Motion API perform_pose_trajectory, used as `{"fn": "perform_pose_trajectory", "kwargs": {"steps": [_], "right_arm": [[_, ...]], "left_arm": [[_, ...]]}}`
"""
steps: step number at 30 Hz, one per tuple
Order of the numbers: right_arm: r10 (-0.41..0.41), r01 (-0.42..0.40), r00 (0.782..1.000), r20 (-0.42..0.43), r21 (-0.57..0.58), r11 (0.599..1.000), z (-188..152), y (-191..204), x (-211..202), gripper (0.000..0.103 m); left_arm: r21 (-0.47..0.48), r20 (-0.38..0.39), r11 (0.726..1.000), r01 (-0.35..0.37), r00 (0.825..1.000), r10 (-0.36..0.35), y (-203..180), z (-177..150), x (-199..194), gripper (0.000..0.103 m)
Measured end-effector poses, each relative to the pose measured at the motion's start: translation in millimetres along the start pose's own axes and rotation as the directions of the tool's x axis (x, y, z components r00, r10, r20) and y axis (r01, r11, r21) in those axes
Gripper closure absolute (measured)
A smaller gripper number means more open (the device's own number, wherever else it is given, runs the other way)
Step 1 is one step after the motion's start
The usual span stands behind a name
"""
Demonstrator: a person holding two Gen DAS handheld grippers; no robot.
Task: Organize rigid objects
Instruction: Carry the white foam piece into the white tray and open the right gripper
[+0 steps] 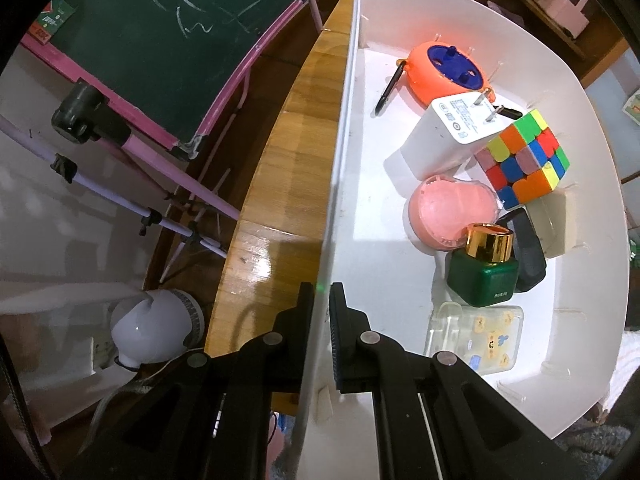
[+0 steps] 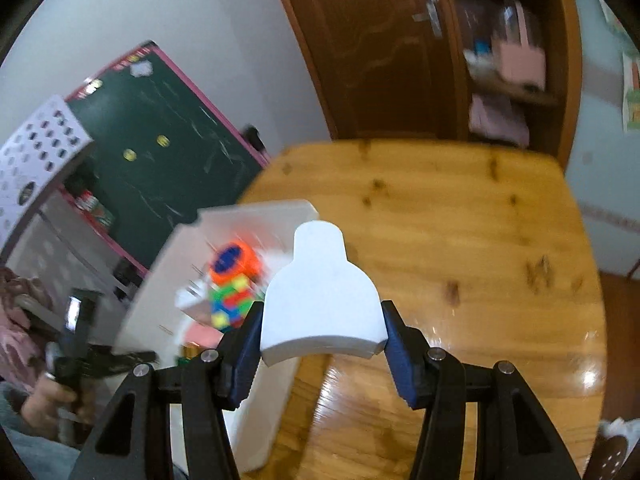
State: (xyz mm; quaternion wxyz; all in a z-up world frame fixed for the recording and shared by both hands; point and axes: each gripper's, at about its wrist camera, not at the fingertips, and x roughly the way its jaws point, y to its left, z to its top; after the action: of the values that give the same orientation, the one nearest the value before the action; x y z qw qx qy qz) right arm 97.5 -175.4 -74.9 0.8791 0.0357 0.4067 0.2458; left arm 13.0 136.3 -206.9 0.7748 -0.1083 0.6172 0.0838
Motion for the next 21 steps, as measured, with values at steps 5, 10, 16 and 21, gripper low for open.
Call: {"fn": "perform_pose_trajectory", "kwargs": {"steps": [5,10,16,21], "right_arm": [[-0.023,0.027,0.997,0.07,-0.055,0.998,20.4,33.6,-32.0,0.047],[-0.055,0.062,0.995,0.081,-0.09,0.994,33.6,59.1,-35.4,0.047],[-0.095,0.098,0.995,0.04,-0.088,0.991,46.1,75.9,-5.5,0.047],[-0.141,0.142,0.99,0.016,-0.094,0.985,50.3,82.4,24.0,0.047]], "left_arm": [[0.031,0.012,0.999,0.022,1.0,-0.023,-0.4,3.2,1.5,0.096],[0.072,0.024,0.997,0.033,0.999,-0.034,-3.7,10.7,4.9,0.096],[0.14,0.039,0.99,0.023,0.999,-0.029,-13.5,19.3,8.7,0.096],[0.178,0.032,0.98,0.084,0.995,-0.091,-29.7,27.5,10.5,0.096]]}}
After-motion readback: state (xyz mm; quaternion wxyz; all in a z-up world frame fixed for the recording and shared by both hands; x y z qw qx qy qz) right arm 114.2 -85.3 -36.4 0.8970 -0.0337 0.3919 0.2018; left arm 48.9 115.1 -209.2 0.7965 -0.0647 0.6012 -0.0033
